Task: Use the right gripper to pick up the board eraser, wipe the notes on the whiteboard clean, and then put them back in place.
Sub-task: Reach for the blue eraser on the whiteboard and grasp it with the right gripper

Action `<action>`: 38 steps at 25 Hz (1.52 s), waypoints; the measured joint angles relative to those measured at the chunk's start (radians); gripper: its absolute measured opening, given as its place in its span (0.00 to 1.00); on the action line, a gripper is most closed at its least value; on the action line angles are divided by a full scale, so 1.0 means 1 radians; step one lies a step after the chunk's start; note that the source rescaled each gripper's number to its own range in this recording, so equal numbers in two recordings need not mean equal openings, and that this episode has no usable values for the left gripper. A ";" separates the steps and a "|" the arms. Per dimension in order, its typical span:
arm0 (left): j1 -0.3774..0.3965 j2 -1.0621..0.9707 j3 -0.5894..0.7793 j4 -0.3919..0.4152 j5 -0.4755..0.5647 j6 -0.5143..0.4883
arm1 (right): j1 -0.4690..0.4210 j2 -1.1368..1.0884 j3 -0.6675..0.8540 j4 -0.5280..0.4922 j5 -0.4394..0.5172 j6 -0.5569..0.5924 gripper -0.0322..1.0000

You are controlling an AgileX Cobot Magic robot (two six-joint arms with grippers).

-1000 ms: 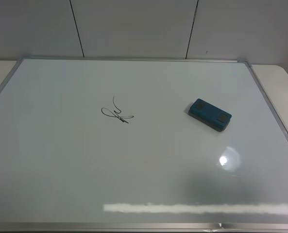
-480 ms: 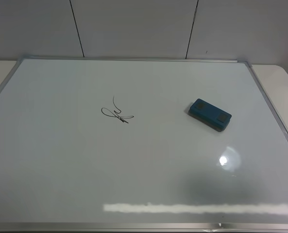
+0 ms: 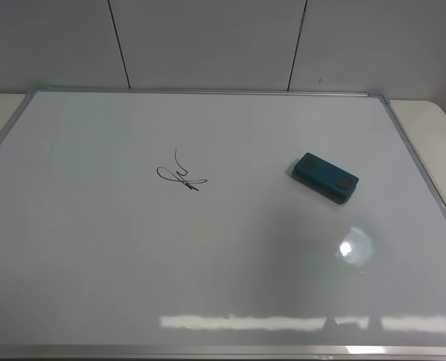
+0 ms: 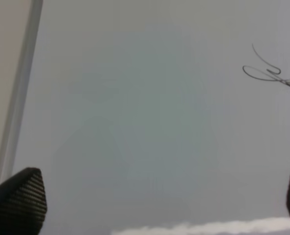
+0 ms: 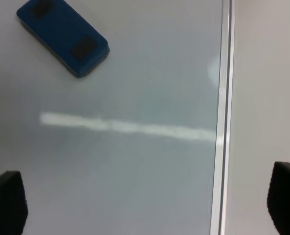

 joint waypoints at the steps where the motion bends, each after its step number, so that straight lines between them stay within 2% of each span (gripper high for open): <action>1: 0.000 0.000 0.000 0.000 0.000 0.000 | 0.000 0.076 -0.040 0.009 0.001 -0.043 0.97; 7: 0.000 0.000 0.000 0.000 0.000 0.000 | 0.000 0.469 -0.309 0.122 -0.004 -0.270 0.97; 11: 0.000 0.000 0.000 0.000 0.000 0.000 | 0.000 0.680 -0.453 0.237 -0.019 -0.403 0.97; 14: 0.000 0.000 0.000 0.000 0.000 0.000 | 0.000 0.804 -0.522 0.324 -0.021 -0.483 0.97; 18: 0.000 0.000 0.000 0.000 0.000 0.000 | 0.007 0.923 -0.569 0.385 -0.012 -0.601 0.97; 23: 0.000 0.000 0.000 0.000 0.000 0.000 | 0.076 1.026 -0.574 0.360 -0.042 -0.620 0.97; 30: 0.000 0.000 0.000 0.000 0.000 0.000 | 0.174 1.130 -0.574 0.269 -0.104 -0.564 0.97; 38: 0.000 0.000 0.000 0.000 0.000 0.000 | 0.195 1.181 -0.574 0.214 -0.103 -0.513 0.97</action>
